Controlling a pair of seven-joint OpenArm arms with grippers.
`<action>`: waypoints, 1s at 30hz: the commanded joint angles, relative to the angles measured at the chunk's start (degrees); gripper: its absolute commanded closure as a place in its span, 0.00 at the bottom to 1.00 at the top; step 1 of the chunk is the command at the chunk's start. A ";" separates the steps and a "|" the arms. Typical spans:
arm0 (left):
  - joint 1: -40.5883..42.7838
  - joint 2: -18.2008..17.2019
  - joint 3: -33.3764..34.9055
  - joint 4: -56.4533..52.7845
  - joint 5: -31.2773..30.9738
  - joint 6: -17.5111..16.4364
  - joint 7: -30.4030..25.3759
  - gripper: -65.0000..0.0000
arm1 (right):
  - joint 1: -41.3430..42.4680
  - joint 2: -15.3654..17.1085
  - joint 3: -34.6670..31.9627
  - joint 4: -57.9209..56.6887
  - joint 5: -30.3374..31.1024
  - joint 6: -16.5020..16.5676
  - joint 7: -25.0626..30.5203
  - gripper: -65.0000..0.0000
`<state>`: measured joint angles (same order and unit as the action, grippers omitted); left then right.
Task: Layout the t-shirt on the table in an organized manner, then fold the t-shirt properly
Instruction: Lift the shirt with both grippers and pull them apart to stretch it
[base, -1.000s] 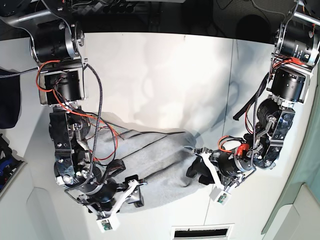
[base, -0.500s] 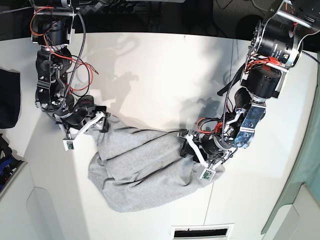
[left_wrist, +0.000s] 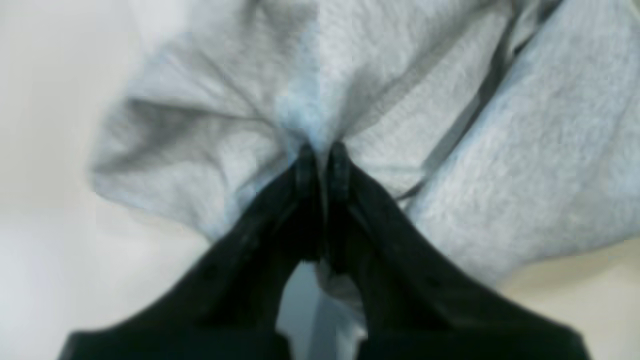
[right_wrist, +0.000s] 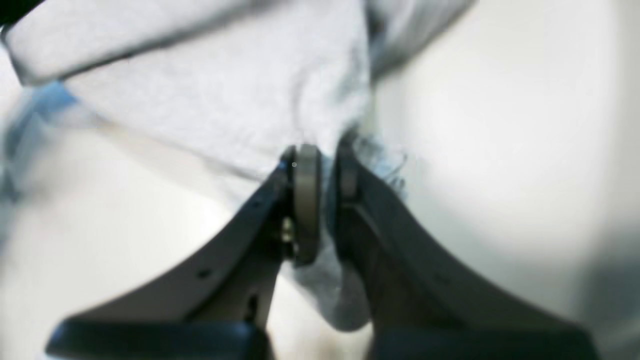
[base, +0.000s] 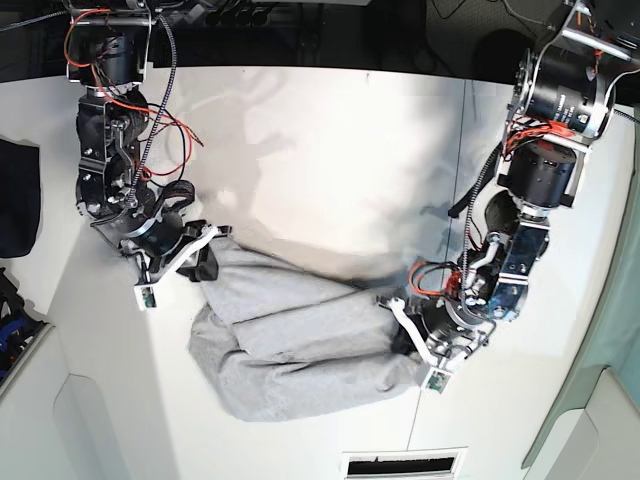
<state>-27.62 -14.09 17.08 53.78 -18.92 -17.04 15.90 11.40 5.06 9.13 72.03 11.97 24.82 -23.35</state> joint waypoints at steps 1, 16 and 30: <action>-2.38 -1.49 -1.40 3.91 -1.03 1.22 -0.46 1.00 | 1.90 1.22 1.64 4.17 0.68 -0.13 0.83 1.00; -1.05 -19.58 -4.31 48.35 -8.66 4.94 20.59 1.00 | 1.88 9.38 12.59 30.10 10.45 -0.09 -10.19 1.00; 19.50 -10.97 -3.50 48.46 -18.95 -9.16 22.08 0.49 | -3.52 9.18 16.39 14.49 10.88 -2.51 -10.36 0.32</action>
<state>-6.76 -24.10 14.31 101.27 -37.74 -26.46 39.33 7.01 13.37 25.32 85.49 21.85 22.09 -34.96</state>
